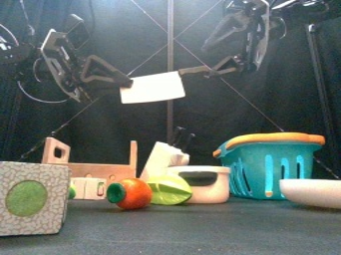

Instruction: Regrasp cleaver

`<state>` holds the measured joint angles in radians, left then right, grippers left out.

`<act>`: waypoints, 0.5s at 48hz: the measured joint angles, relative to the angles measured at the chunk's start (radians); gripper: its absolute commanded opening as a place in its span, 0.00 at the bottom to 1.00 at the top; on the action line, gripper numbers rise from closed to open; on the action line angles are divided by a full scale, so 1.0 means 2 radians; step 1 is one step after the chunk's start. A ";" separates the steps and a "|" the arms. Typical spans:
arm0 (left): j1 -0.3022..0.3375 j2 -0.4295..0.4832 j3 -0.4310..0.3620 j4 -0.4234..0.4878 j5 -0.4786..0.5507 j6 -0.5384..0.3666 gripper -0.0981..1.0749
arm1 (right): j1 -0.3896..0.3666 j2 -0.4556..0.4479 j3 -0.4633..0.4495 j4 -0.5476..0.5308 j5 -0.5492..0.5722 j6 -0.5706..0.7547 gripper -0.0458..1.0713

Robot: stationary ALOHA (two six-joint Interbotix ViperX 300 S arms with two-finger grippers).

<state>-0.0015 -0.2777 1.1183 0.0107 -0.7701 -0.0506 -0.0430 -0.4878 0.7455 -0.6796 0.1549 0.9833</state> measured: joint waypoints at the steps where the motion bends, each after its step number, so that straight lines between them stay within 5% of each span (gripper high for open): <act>1: 0.000 0.000 0.000 0.000 0.005 0.000 0.47 | 0.003 0.001 -0.003 0.004 0.012 0.000 0.94; 24: -0.008 0.000 0.000 0.064 0.063 0.002 0.47 | 0.100 0.055 -0.056 0.031 0.186 -0.003 0.94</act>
<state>-0.0184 -0.2777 1.1183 0.1381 -0.6443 -0.0476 0.1580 -0.3774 0.6335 -0.6167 0.5262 0.9771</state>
